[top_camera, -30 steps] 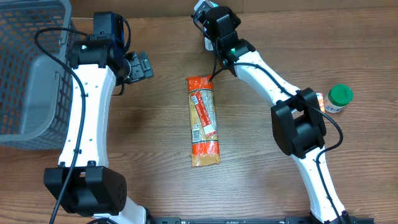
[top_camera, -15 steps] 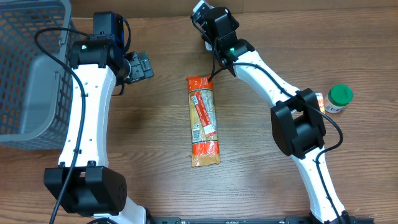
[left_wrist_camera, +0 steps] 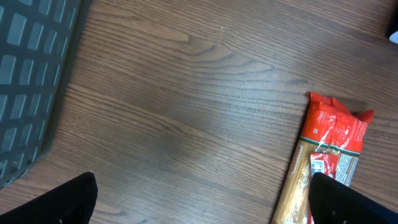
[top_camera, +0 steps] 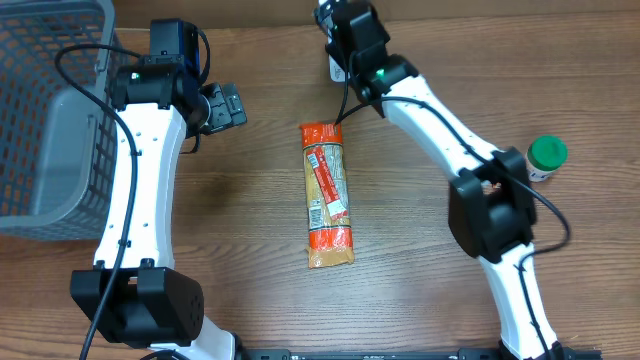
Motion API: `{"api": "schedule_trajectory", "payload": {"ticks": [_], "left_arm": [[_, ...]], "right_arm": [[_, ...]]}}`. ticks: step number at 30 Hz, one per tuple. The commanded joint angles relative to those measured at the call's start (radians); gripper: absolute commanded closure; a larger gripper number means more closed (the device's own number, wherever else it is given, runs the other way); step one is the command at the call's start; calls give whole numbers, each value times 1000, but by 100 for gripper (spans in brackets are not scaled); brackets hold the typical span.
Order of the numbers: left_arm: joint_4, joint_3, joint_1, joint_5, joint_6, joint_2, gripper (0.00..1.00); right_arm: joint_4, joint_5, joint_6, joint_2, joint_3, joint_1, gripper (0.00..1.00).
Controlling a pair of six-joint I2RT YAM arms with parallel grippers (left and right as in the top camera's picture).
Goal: Scan the item barcode
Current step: 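Carry the wipes pack back down and release it at right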
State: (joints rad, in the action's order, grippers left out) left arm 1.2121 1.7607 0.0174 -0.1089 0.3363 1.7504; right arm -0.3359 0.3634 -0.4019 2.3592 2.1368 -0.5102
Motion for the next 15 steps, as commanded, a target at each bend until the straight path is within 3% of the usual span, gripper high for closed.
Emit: {"api": "schedule_trajectory", "payload": {"ticks": [1, 5, 11, 15], "left_arm": [[-1, 8, -5, -2, -15, -4, 0], [-1, 8, -5, -2, -15, -4, 0], [-1, 8, -5, -2, -15, -4, 0], [-1, 8, -5, -2, -15, -4, 0]], "right_arm": [[-82, 1, 117, -214, 8, 8, 96], [-331, -8, 150, -302, 8, 9, 96], [-859, -209, 248, -330, 1, 51, 96], [-1051, -317, 283, -325, -93, 114, 96]]}}
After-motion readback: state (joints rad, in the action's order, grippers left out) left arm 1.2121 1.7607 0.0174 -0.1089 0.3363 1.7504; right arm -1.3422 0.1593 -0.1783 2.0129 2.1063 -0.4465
